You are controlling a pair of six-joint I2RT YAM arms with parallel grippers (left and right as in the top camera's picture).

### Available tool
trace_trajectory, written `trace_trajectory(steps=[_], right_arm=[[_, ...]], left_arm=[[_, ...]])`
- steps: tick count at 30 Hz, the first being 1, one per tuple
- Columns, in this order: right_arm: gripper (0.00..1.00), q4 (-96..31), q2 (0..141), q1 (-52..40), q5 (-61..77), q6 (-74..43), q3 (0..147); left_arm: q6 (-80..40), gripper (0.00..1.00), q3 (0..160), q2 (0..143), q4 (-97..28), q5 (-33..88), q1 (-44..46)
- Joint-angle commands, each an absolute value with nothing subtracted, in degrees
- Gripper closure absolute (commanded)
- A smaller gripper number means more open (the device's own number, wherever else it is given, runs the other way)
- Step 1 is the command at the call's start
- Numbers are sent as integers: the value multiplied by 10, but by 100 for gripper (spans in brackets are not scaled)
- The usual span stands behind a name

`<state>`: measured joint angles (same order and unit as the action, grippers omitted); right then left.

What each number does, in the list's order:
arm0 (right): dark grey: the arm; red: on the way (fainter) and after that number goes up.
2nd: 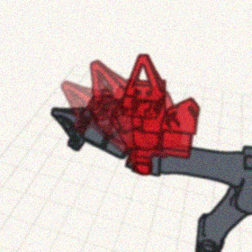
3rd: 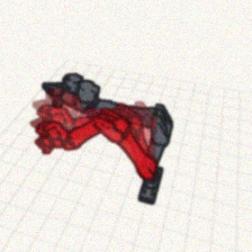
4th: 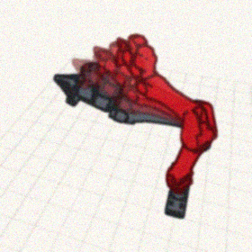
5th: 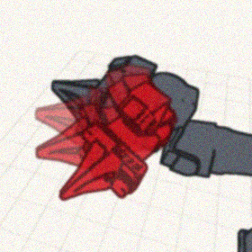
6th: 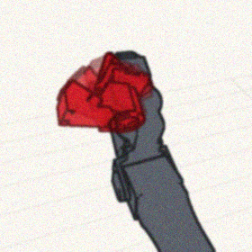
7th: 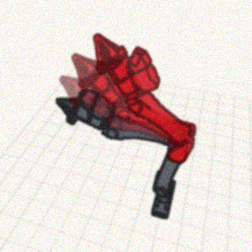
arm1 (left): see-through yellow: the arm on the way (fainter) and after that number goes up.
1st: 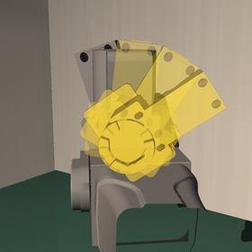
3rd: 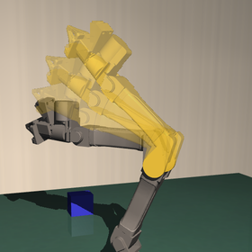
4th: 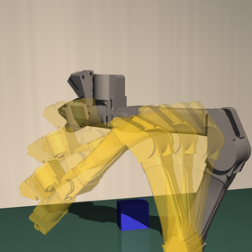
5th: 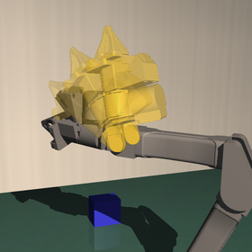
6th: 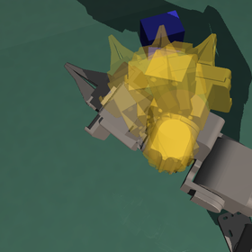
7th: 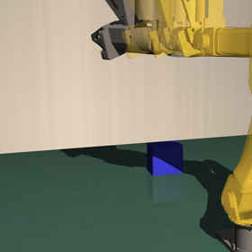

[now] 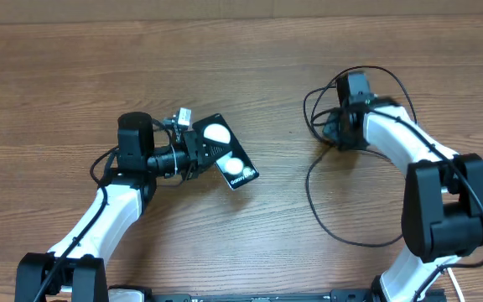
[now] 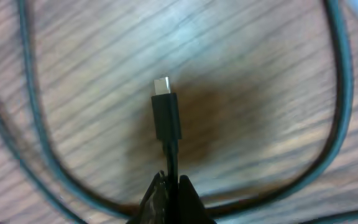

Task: Plug charger to phone and switch on socket
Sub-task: 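Grasp the USB-C plug with the right gripper and lift it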

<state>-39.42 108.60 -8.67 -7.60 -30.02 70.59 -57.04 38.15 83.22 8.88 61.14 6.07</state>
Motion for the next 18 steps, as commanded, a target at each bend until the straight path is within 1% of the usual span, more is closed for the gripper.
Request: trace_trajectory(steps=[1, 5, 8, 10, 14, 16, 18], right_arm=[[96, -440, 1000, -87, -36, -251, 768], [96, -491, 919, -87, 128, -176, 771], [96, -532, 867, -87, 203, -154, 771], [96, -583, 835, -88, 258, -145, 771], [96, -690, 792, -120, 274, -145, 761], [96, -715, 777, -159, 274, -145, 744], [96, -714, 763, -209, 273, -149, 722]], left_arm=[[-570, 96, 404, 847, 123, 689, 41], [-570, 96, 436, 886, 173, 757, 21], [-573, 96, 469, 922, 207, 810, 14], [-581, 96, 495, 948, 225, 839, 14], [-605, 96, 543, 988, 244, 856, 14], [-609, 96, 565, 1001, 244, 855, 15], [-609, 96, 579, 1009, 244, 856, 16]])
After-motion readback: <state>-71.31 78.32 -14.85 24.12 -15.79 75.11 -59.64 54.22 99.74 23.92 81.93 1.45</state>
